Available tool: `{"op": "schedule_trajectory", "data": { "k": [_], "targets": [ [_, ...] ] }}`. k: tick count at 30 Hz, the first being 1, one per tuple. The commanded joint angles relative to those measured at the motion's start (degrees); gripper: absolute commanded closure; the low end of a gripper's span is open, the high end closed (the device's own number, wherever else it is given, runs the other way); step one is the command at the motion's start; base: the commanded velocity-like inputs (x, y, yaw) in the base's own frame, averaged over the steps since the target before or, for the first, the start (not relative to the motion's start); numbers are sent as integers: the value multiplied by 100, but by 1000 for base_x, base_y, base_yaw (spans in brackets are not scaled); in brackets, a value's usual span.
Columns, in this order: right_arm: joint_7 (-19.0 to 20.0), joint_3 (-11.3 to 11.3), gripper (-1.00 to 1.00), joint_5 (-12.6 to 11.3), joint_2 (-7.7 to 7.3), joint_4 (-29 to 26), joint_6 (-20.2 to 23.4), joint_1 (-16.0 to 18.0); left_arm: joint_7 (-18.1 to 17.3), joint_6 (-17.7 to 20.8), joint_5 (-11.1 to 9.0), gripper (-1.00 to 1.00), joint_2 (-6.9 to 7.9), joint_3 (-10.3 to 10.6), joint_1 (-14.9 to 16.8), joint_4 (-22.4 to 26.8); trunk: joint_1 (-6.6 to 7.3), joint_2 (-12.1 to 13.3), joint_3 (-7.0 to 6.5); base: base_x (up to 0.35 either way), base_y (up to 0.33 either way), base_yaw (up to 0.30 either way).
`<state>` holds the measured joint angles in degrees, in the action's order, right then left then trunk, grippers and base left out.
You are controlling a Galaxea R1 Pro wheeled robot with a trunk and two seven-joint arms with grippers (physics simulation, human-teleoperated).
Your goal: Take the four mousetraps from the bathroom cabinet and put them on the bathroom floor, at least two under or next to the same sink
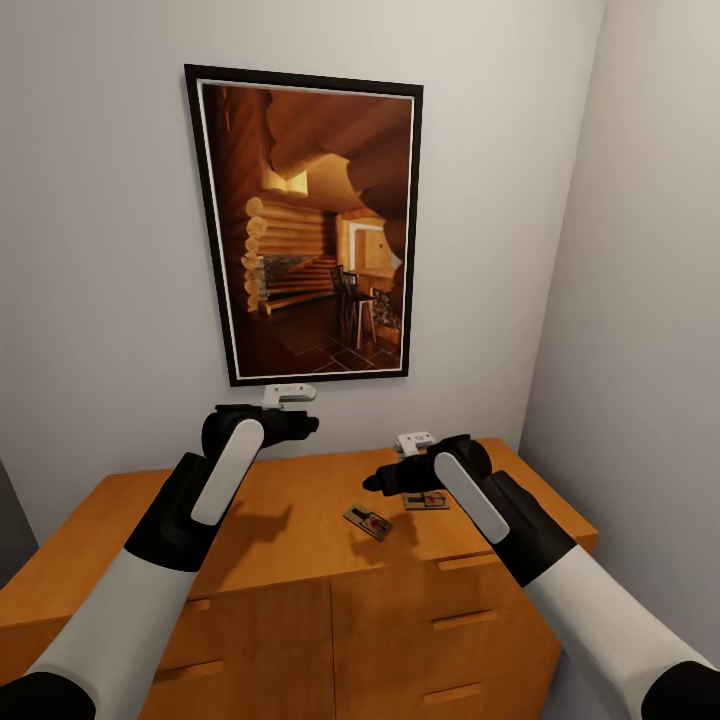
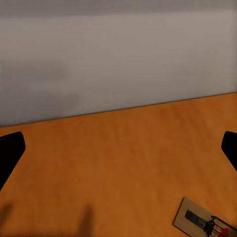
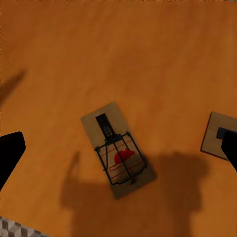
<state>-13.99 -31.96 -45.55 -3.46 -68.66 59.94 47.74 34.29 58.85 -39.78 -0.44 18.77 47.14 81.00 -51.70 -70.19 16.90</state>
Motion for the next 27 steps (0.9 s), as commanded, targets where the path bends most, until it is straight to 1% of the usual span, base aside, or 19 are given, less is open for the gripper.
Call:
{"op": "schedule_trajectory", "data": {
  "k": [1,17,27],
  "targets": [
    [-60,-16,-100,-59,-6,-8,6,7,60,12,-56,-100,0,4,6,4,0,-5,8,0,0,0],
    [-60,-24,-100,-59,-4,-8,6,7,60,12,-54,-100,7,4,6,4,0,-5,8,0,0,0],
    [-54,-7,-100,-65,2,111,6,-3,60,5,-62,-100,-2,4,6,4,0,-5,8,0,0,0]
  ]
}}
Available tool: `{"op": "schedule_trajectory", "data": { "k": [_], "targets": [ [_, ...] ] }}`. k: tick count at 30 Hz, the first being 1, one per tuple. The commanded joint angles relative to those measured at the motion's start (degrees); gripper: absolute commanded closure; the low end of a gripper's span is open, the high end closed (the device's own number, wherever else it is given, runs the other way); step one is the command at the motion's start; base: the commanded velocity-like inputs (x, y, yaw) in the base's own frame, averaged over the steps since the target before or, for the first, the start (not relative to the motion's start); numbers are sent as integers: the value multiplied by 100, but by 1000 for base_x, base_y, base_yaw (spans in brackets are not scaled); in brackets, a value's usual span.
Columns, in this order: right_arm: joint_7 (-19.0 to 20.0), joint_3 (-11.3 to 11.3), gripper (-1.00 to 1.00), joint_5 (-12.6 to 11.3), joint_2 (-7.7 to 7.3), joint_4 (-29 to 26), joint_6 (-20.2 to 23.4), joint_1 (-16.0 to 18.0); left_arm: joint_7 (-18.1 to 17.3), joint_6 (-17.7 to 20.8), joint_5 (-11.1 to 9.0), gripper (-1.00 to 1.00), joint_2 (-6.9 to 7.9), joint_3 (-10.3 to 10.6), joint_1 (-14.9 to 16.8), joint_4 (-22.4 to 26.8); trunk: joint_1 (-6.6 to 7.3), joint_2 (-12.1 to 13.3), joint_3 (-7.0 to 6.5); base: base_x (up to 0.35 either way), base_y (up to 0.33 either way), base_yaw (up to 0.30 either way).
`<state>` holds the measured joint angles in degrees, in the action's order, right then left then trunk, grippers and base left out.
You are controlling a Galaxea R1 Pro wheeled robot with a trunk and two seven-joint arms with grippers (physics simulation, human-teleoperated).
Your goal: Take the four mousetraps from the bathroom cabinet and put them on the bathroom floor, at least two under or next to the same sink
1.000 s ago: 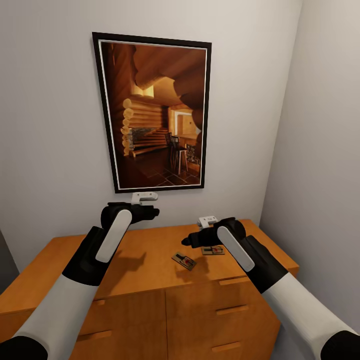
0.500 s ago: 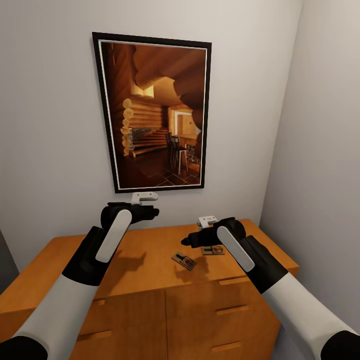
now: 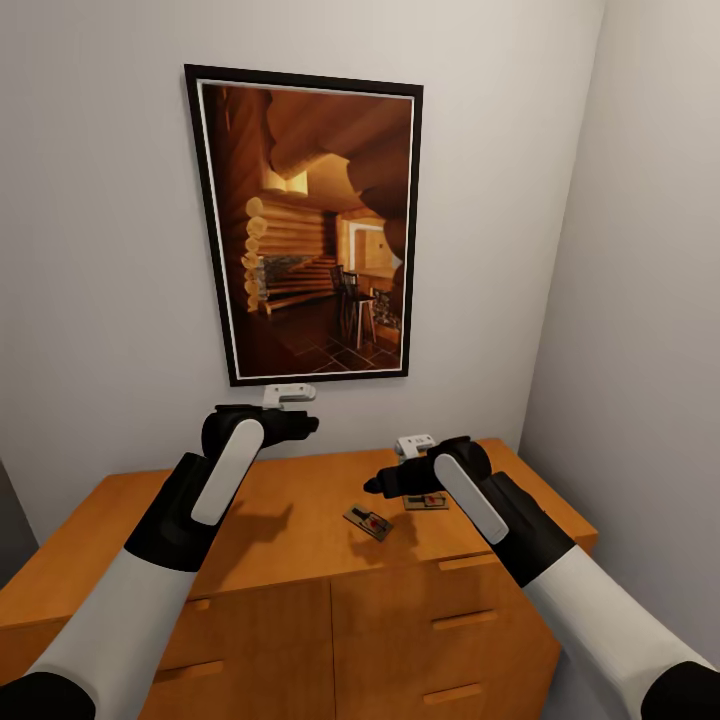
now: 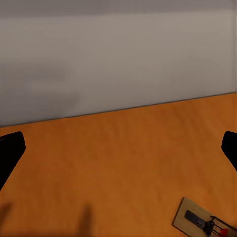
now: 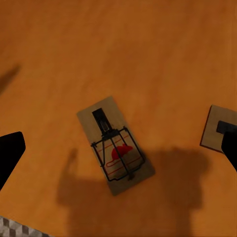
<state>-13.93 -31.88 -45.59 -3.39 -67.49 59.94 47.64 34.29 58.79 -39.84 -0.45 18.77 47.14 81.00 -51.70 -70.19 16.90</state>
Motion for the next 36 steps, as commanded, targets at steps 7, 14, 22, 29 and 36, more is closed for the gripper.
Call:
{"op": "schedule_trajectory", "data": {
  "k": [7,14,22,29,36],
  "targets": [
    [-58,-12,-100,-60,49,17,6,32,60,10,-63,-100,-8,4,6,4,0,-5,8,0,0,0],
    [-61,0,-100,-45,209,166,6,102,60,11,-66,-100,-14,4,6,4,0,-5,8,0,0,0],
    [-67,5,-100,-44,354,716,6,342,60,11,-67,-100,-12,4,6,4,0,-5,8,0,0,0],
    [-60,8,-100,-58,406,927,6,456,60,13,-67,-100,-9,4,6,4,0,-5,8,0,0,0],
    [-55,13,-100,-67,433,976,6,501,60,14,-67,-100,-8,4,6,4,0,-5,8,0,0,0]
  ]
}}
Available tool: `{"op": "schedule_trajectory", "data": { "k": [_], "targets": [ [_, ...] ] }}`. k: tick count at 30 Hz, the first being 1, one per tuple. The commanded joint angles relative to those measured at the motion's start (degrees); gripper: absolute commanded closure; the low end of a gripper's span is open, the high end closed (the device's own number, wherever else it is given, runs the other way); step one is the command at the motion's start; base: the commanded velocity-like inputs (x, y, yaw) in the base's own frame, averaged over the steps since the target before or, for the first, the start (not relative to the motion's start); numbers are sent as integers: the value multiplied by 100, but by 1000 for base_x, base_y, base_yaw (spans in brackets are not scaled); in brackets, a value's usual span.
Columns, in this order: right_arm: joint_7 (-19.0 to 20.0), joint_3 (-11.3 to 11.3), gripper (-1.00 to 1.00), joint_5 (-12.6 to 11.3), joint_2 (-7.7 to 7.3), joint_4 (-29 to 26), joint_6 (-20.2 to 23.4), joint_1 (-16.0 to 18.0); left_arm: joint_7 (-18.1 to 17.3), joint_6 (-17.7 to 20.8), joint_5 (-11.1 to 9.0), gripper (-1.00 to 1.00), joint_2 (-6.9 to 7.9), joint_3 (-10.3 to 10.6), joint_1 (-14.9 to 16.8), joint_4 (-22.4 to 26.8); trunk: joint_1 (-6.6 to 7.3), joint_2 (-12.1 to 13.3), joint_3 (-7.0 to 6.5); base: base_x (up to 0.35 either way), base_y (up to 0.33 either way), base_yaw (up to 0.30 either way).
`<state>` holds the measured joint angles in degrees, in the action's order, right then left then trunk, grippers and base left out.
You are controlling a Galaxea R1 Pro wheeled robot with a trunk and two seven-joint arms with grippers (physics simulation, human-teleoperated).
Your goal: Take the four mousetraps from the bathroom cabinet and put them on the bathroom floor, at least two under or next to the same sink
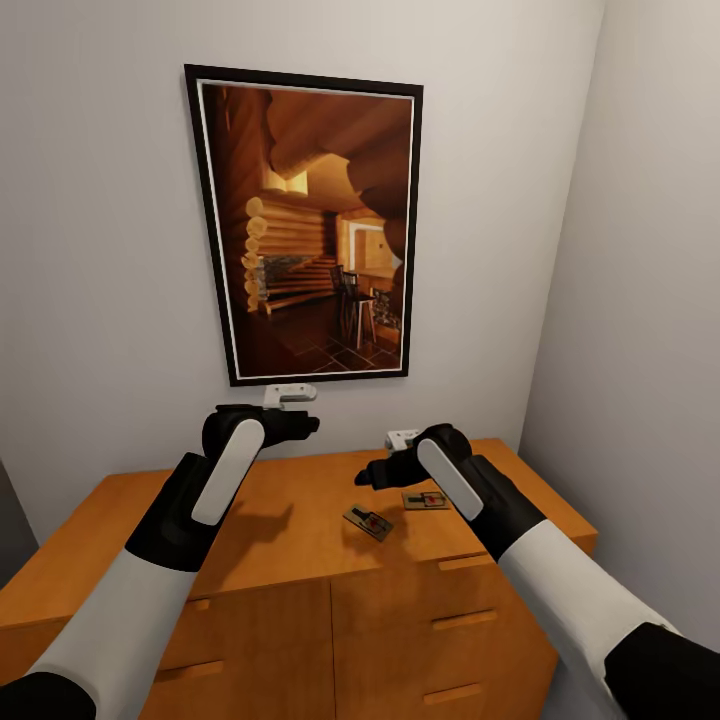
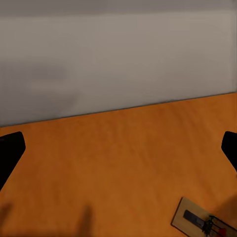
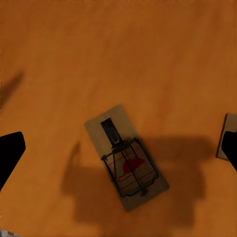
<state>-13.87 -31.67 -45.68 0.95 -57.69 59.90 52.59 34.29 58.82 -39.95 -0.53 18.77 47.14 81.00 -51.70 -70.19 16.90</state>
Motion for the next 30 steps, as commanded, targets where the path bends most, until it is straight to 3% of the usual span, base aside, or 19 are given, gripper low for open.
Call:
{"op": "schedule_trajectory", "data": {
  "k": [1,14,22,30],
  "targets": [
    [-61,-8,-100,-60,1,1,10,11,60,12,-57,-100,0,4,6,4,0,-5,8,0,0,0],
    [-70,-6,-100,-60,118,154,10,29,60,8,-57,-100,-7,4,6,4,0,-5,8,0,0,0],
    [-71,-11,-100,-40,318,802,10,155,60,8,-57,-100,-8,4,6,4,0,-5,8,0,0,0],
    [-66,-24,-100,-38,379,1107,10,220,60,13,-57,-100,-8,4,6,4,0,-5,8,0,0,0]
  ]
}}
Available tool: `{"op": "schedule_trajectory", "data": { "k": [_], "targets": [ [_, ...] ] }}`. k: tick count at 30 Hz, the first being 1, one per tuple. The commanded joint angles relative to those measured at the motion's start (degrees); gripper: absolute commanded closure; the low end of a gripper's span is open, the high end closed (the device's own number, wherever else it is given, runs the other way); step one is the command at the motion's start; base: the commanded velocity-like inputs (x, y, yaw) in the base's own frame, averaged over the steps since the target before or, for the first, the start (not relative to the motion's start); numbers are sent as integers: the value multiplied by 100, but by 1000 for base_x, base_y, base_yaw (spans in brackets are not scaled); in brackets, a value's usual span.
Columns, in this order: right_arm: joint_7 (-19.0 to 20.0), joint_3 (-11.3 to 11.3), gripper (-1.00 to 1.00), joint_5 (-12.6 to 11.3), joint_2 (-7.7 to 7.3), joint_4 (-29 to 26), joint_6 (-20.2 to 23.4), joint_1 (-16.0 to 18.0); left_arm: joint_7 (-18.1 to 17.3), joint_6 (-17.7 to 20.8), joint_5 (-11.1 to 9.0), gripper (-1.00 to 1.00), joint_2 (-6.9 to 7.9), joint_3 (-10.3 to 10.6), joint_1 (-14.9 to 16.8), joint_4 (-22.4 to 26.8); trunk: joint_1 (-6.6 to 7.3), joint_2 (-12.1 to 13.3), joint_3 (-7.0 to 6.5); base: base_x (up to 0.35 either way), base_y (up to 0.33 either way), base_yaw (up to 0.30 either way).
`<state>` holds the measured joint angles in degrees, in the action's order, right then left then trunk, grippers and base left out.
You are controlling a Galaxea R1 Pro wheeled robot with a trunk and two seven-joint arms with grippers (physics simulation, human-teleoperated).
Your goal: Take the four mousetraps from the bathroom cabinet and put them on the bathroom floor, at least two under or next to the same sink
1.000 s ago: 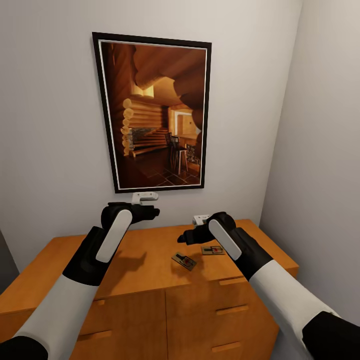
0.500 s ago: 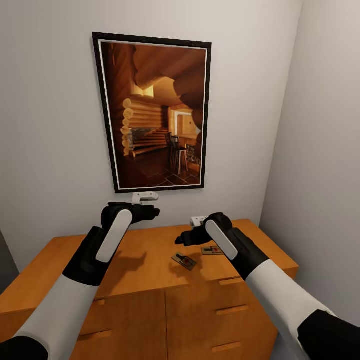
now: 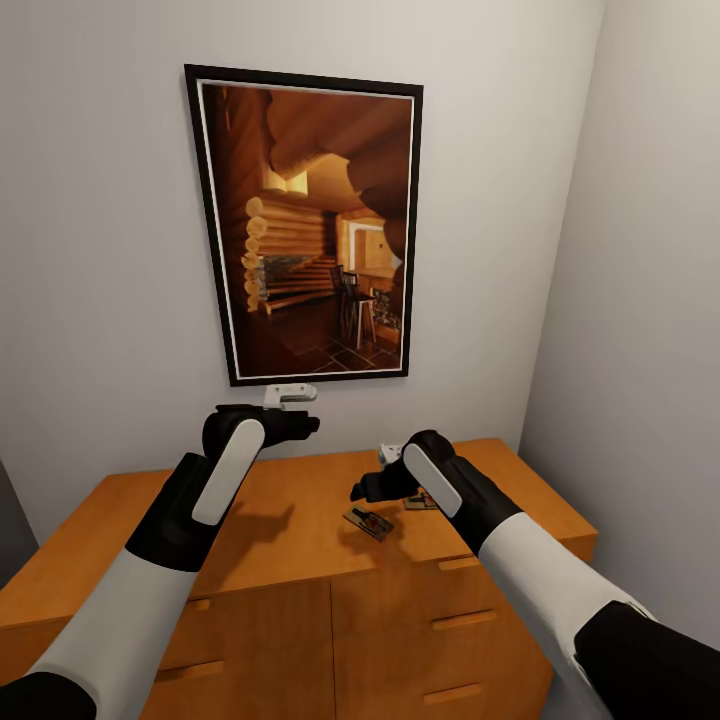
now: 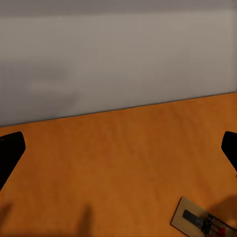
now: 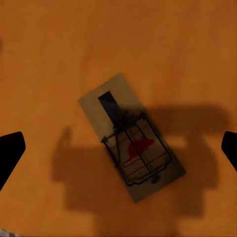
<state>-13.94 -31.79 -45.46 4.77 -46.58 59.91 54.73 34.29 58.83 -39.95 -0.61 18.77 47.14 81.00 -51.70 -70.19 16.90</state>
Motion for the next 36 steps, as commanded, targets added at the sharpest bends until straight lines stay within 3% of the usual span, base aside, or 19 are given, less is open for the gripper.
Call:
{"op": "schedule_trajectory", "data": {
  "k": [1,36],
  "targets": [
    [-58,-18,-100,-60,4,35,9,14,60,9,-57,-100,0,4,6,4,0,-5,8,0,0,0],
    [-49,-148,-100,-69,-19,189,9,29,60,13,-58,-100,9,-1,6,-2,0,-5,8,0,0,0]
  ]
}}
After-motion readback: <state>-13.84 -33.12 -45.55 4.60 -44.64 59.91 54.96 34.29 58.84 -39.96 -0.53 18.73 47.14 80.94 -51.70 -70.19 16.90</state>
